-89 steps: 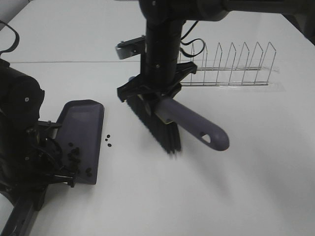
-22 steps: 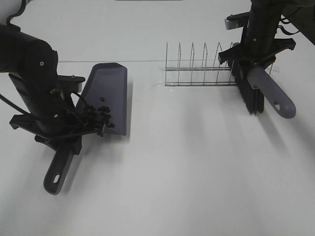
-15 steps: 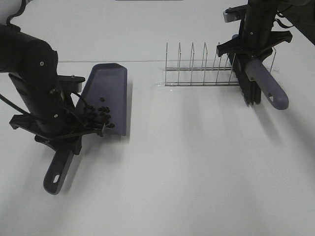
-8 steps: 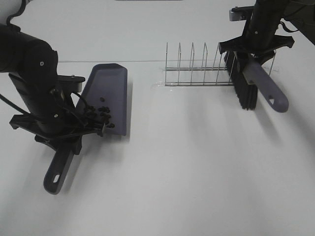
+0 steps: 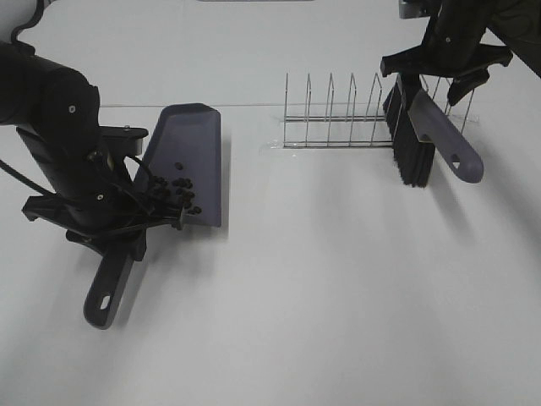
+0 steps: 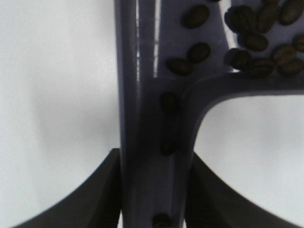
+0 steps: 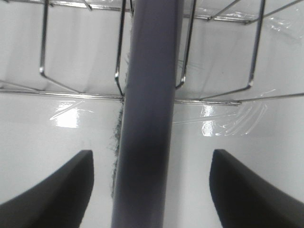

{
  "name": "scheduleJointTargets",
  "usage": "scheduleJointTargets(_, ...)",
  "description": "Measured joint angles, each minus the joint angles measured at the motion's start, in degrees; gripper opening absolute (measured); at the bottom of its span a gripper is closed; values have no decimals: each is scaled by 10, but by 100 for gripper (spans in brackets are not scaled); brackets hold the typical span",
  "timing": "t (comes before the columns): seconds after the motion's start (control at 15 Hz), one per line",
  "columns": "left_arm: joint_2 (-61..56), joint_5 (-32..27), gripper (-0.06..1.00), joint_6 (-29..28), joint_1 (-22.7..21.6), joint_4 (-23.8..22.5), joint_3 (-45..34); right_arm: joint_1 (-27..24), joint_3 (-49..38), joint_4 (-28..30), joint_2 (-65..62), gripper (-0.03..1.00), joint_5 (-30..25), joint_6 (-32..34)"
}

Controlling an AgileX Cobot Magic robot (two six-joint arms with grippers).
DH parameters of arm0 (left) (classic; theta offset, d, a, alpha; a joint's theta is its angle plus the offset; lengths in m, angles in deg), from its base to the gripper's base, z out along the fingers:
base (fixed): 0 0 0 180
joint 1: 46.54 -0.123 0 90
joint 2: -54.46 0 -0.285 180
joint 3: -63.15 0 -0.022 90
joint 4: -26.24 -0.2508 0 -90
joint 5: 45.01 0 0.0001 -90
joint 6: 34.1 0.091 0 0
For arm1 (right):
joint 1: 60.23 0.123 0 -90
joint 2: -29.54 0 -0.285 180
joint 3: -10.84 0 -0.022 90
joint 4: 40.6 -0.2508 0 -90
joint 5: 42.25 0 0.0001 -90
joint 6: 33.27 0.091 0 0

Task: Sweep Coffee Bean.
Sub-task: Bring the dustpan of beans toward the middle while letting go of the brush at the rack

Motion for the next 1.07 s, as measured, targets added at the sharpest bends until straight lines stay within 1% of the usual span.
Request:
scheduleJointTargets(0.2, 1, 17, 35, 0, 0, 23, 0, 0, 5, -14, -38, 68, -5, 0)
scheduleJointTargets(0.33, 15, 16, 35, 0, 0, 29, 2, 0, 5, -19, -52, 68, -6, 1)
scheduleJointTargets(0.4, 28, 10, 35, 1, 0, 40, 5, 0, 5, -20, -54, 68, -9, 3)
scheduleJointTargets(0.47, 46, 9, 35, 14, 0, 54, 9, 0, 5, -21, -54, 68, -17, 4)
scheduleJointTargets(0.67, 47, 17, 35, 47, 0, 89, 11, 0, 5, -21, -54, 68, -23, 5)
scheduleJointTargets(0.8, 54, 17, 35, 85, 0, 135, 11, 0, 5, -21, -54, 68, -32, 5)
scheduleJointTargets(0.87, 54, 17, 37, 99, 0, 155, 11, 0, 5, -21, -54, 68, -32, 5)
scheduleJointTargets(0.93, 54, 18, 43, 108, 0, 168, 11, 0, 5, -21, -54, 68, -34, 5)
scheduleJointTargets(1.07, 54, 14, 55, 111, 0, 175, 12, 0, 5, -21, -54, 68, -44, 5)
